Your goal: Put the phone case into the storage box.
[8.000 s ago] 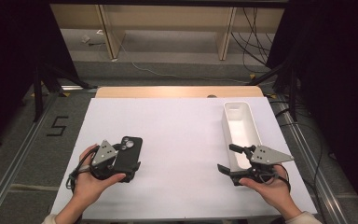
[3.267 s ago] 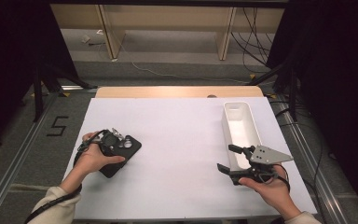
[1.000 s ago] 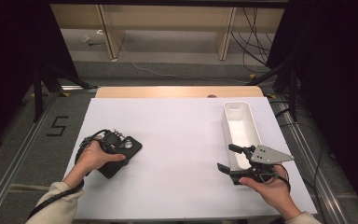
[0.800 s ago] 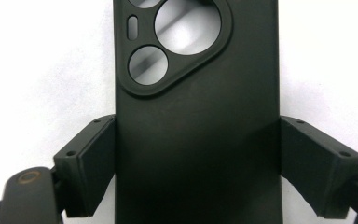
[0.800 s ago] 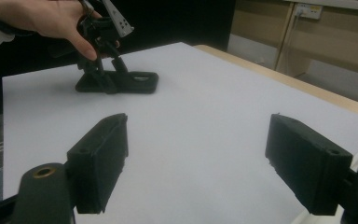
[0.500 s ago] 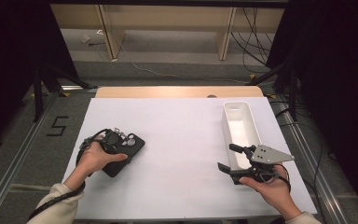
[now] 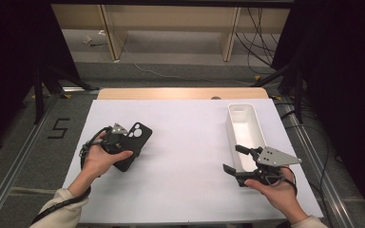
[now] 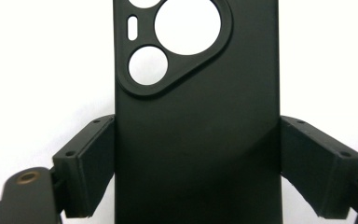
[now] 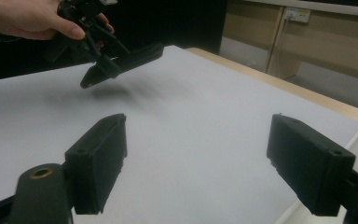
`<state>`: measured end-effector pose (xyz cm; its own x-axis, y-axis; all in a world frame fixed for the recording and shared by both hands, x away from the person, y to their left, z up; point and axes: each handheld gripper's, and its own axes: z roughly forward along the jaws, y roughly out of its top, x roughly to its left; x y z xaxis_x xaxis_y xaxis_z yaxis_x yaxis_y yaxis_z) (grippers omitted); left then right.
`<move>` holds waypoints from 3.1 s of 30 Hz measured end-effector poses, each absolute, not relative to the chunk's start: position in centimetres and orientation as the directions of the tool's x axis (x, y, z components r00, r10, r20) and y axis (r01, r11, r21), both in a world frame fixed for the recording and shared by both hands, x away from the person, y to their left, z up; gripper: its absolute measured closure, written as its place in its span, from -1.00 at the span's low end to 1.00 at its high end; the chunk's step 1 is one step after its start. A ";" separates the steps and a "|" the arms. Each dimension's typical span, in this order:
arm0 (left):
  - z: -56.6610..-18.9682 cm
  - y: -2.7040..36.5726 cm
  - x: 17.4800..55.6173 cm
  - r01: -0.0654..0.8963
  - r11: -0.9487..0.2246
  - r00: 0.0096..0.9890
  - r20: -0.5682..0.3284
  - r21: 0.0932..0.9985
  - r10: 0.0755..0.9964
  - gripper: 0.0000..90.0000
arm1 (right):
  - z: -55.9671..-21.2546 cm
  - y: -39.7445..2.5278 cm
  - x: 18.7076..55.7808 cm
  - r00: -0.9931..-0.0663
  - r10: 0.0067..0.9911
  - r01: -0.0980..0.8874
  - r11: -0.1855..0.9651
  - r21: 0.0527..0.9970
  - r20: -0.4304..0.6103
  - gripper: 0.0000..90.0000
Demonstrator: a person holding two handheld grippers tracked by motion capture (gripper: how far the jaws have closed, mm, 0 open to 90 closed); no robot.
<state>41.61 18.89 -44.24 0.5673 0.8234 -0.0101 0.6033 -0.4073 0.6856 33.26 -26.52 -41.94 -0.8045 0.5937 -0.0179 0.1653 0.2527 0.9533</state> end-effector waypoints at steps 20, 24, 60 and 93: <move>-42.6 17.4 40.3 0.454 -0.313 0.551 0.013 0.834 0.834 -0.66 | -42.0 -26.4 33.4 -0.789 0.614 0.170 0.249 0.953 -0.020 -0.54; -42.5 17.1 40.1 0.438 -0.309 0.554 0.016 0.844 0.832 -0.66 | -41.9 -26.3 33.5 -0.788 0.615 0.166 0.249 0.954 -0.023 -0.54; -42.2 13.2 38.2 0.359 -0.376 0.658 0.054 0.854 0.751 -0.67 | -41.5 -24.3 35.1 -0.768 0.640 0.175 0.204 0.963 0.004 -0.55; -42.1 11.9 37.6 0.330 -0.393 0.694 0.062 0.858 0.718 -0.67 | -41.2 -23.3 35.9 -0.759 0.651 0.185 0.194 0.964 0.014 -0.55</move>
